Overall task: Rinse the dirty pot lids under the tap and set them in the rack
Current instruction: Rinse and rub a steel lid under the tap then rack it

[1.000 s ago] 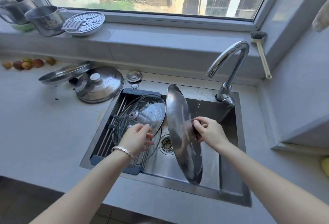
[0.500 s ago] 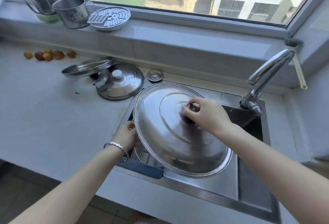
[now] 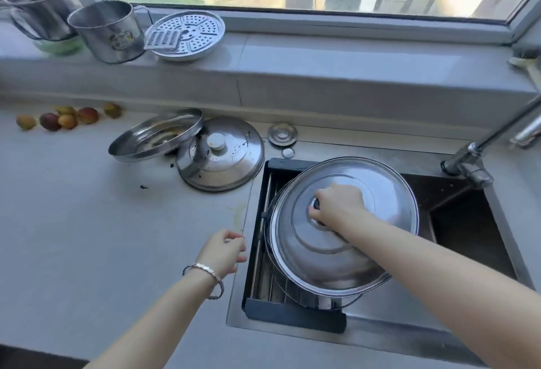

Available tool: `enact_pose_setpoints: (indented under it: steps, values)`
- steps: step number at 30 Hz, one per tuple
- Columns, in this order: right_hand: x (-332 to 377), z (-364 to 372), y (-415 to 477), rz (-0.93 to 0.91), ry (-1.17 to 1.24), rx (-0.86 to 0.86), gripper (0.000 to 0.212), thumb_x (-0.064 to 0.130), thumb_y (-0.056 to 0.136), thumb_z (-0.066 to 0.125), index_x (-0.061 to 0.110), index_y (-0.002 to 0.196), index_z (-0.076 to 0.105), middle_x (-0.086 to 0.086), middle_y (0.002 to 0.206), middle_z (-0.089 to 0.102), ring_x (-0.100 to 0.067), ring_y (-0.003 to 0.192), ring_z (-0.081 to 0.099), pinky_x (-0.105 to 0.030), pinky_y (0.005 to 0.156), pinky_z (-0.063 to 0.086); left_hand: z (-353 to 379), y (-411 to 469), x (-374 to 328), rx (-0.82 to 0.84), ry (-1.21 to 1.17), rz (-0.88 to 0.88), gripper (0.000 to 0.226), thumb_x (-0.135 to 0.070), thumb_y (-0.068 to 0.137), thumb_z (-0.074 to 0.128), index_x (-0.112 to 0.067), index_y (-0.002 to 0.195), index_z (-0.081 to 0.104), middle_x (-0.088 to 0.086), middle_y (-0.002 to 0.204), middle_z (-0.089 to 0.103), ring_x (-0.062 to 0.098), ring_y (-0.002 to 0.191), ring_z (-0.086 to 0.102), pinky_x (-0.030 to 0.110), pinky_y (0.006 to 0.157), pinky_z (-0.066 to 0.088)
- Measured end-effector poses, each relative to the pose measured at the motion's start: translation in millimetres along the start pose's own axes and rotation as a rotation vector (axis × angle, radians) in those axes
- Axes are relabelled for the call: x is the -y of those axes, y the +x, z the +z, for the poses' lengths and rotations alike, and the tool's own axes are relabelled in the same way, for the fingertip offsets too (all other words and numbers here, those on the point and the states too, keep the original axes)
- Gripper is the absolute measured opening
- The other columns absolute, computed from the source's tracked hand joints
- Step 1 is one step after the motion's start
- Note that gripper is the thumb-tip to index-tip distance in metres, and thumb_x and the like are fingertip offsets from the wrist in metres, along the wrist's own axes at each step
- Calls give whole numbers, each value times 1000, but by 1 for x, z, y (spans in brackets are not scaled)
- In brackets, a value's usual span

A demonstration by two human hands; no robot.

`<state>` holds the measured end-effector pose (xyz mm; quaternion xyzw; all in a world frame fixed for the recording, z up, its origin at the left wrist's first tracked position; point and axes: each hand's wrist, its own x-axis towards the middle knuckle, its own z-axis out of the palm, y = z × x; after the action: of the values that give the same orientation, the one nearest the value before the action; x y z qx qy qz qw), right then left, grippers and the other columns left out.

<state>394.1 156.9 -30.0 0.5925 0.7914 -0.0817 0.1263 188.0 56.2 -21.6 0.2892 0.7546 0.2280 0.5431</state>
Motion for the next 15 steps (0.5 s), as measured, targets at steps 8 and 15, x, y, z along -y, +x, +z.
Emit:
enact_pose_setpoints:
  steps: [8, 15]
  values:
    - [24, 20, 16, 61, -2, -3, 39, 47, 91, 41, 15, 104, 58, -8, 108, 54, -28, 94, 57, -28, 64, 31, -8, 16, 6, 64, -35, -14, 15, -7, 91, 42, -13, 82, 53, 5, 81, 58, 13, 64, 58, 22, 54, 42]
    - [31, 14, 6, -12, -18, 91, 47, 42, 88, 51, 15, 125, 41, -13, 121, 42, -31, 106, 48, -33, 79, 36, -7, 26, 16, 70, -29, -46, 14, -9, 92, 42, -13, 85, 53, 6, 82, 59, 15, 67, 59, 23, 55, 43]
